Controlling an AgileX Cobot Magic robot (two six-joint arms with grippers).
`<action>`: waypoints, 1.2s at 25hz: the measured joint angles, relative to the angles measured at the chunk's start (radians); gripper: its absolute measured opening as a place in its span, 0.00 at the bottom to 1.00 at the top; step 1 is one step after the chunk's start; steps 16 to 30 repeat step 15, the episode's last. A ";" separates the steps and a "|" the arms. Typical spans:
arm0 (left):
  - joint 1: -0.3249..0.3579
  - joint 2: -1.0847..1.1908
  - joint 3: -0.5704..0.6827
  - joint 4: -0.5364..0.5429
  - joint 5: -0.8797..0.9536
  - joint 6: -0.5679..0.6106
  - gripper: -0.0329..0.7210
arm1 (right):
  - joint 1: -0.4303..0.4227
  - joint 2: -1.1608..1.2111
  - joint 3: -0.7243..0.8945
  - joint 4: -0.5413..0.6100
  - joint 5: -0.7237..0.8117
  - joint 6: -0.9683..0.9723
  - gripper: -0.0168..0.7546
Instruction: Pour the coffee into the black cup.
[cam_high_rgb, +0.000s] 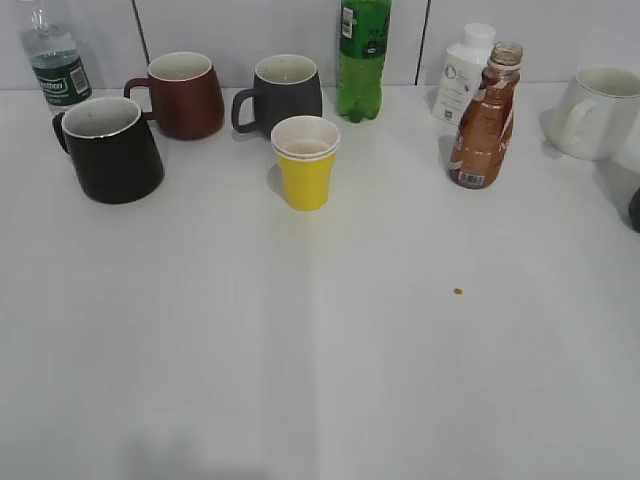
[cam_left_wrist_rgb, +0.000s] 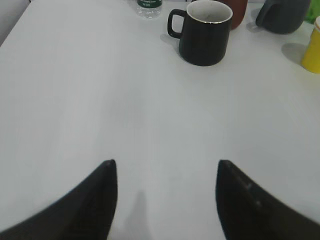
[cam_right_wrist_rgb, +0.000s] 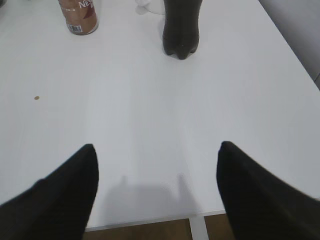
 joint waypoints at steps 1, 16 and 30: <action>0.000 0.000 0.000 0.000 0.000 0.000 0.66 | 0.000 0.000 0.000 0.000 0.000 0.000 0.77; 0.000 0.000 0.000 0.000 0.000 0.000 0.58 | 0.000 0.000 0.000 0.000 0.000 0.000 0.77; 0.000 0.000 0.000 0.000 0.000 0.000 0.58 | 0.000 0.000 0.000 0.000 0.000 0.000 0.77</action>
